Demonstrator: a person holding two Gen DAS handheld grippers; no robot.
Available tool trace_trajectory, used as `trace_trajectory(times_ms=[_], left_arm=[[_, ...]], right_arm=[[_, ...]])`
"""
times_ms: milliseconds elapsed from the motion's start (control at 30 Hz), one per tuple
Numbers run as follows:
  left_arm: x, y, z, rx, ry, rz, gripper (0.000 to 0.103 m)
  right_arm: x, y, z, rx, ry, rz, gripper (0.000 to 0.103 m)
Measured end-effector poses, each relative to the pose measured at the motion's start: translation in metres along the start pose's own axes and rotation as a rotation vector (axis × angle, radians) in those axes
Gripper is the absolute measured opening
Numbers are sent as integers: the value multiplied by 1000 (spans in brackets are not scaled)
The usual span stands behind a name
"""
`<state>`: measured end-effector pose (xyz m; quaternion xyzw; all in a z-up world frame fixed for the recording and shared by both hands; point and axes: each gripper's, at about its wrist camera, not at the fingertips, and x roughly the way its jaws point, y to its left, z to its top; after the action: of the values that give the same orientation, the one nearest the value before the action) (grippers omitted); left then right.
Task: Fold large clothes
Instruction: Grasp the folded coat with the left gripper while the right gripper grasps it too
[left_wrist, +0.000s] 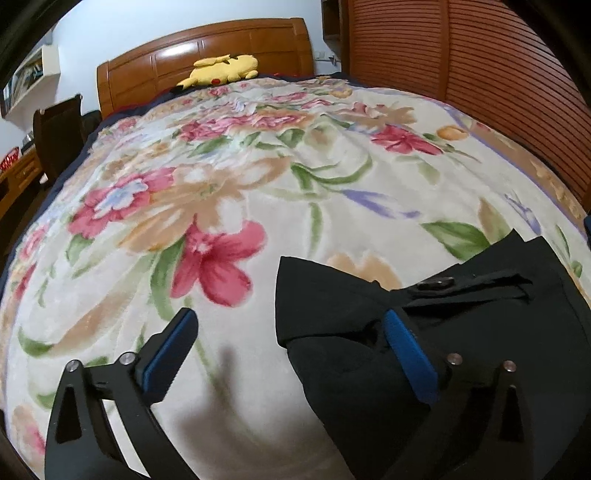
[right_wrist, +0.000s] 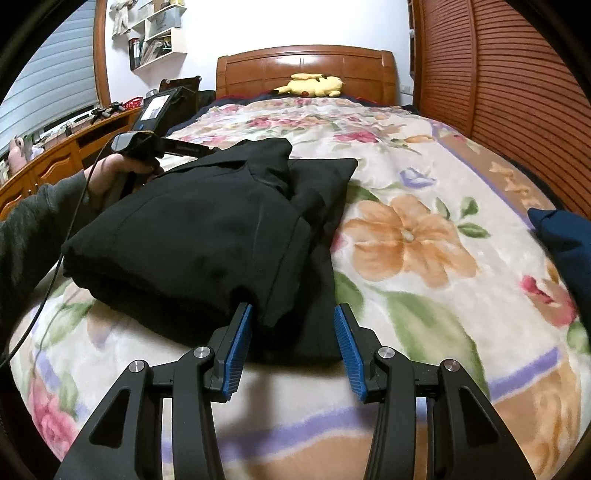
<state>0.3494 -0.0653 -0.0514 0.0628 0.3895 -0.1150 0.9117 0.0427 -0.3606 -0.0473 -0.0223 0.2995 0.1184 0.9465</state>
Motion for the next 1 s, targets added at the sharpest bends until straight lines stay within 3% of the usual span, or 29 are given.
trace_trajectory(times_ms=[233, 333, 467, 600, 700, 867, 1000], left_arm=[[10, 4, -3, -42, 19, -58, 102], [12, 8, -5, -105, 46, -160, 84], [9, 0, -5, -104, 59, -212, 56], [2, -10, -3, -91, 77, -179, 32], [-11, -18, -2, -52, 66, -124, 20], [-46, -17, -1, -37, 25, -54, 15], [-82, -15, -3, -20, -17, -12, 14]], right_arm=[[8, 1, 3, 24, 14, -12, 59], [7, 3, 3, 18, 13, -12, 59], [9, 2, 5, 25, 19, 12, 59], [13, 1, 7, 36, 28, 41, 58], [15, 2, 8, 31, 34, 53, 51], [8, -4, 11, 65, 7, 105, 27], [-1, -6, 13, 73, -25, 115, 20]])
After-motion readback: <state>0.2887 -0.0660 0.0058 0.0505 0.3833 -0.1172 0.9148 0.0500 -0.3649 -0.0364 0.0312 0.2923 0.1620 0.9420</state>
